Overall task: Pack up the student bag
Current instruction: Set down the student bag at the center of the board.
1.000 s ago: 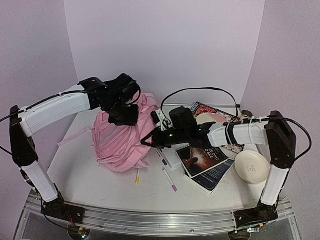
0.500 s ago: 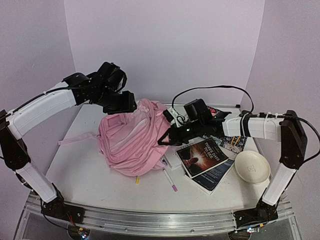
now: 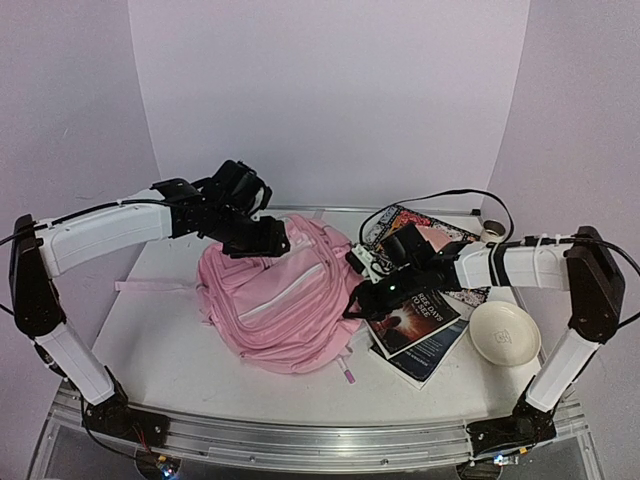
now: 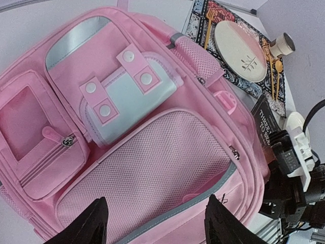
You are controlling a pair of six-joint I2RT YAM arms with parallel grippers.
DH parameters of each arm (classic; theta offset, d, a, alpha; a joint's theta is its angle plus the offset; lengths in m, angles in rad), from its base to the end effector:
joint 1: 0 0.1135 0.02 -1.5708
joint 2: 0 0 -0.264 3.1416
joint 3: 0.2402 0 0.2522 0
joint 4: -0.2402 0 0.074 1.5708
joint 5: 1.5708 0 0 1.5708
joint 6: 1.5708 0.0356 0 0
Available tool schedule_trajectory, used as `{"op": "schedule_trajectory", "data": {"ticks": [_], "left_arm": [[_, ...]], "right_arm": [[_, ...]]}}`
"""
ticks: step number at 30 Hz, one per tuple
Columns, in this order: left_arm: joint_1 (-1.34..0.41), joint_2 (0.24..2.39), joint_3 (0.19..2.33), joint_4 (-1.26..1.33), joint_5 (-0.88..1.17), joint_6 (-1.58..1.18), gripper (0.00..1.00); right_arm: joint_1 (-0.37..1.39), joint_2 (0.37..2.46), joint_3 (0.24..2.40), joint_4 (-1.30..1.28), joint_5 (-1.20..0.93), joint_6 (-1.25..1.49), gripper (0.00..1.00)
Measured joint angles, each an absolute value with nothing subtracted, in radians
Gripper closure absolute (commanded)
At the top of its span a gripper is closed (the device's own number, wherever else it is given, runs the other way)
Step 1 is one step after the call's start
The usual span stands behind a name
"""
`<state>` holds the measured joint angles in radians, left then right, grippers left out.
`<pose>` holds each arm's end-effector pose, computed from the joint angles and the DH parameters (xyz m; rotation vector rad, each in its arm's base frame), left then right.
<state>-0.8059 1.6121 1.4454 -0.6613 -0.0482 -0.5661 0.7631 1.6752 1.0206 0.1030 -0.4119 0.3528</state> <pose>0.2481 -0.2560 0.3151 0.2734 2.4640 -0.5654 0.2570 0.2655 0.2186 -0.7175 2.1554 1.0675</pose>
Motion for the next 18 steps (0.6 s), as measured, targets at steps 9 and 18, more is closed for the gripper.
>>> {"op": "schedule_trajectory", "data": {"ticks": [9,18], "left_arm": [[-0.798,1.651,1.361,-0.591,-0.037,-0.568,0.29],[-0.760,1.651,1.303,-0.567,-0.044,-0.544,0.24]], "right_arm": [[0.761,1.652,1.083,-0.086,-0.255,0.286,0.42],[0.757,1.577,1.271,-0.220,-0.182,0.243,0.42]]}}
